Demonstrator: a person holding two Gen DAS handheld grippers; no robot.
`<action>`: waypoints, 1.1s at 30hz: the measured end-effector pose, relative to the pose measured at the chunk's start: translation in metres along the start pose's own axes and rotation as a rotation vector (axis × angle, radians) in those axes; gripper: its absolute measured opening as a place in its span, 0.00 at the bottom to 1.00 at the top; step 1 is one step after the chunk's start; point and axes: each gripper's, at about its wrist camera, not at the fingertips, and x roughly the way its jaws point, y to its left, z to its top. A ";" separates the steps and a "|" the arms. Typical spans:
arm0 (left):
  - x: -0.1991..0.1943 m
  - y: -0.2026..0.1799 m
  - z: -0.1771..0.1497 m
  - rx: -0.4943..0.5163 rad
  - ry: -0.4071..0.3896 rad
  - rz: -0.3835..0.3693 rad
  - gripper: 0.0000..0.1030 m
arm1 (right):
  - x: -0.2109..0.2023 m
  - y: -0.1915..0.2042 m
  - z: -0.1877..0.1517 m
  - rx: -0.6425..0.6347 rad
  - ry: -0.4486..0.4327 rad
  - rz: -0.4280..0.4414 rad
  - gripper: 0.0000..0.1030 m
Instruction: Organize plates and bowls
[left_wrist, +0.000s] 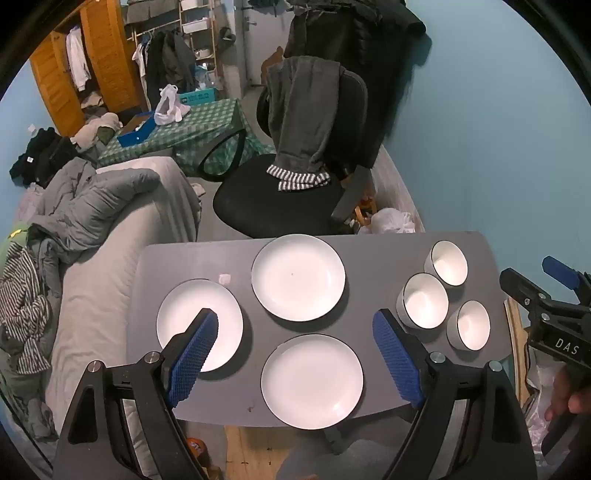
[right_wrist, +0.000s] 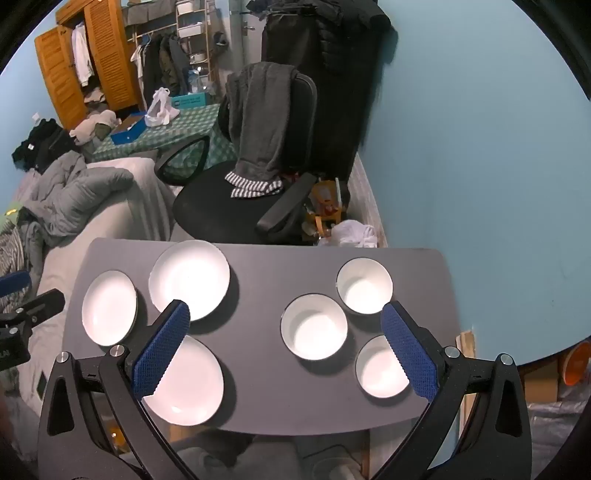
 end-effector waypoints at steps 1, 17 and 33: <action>0.000 0.000 0.001 -0.002 -0.002 0.002 0.84 | -0.001 0.000 0.000 0.002 -0.001 0.003 0.99; -0.007 -0.004 0.009 -0.017 -0.041 -0.052 0.84 | -0.001 -0.002 0.003 0.007 0.002 0.004 0.99; -0.003 -0.003 0.011 -0.023 -0.030 -0.062 0.84 | -0.001 -0.005 0.002 0.008 0.005 0.006 0.99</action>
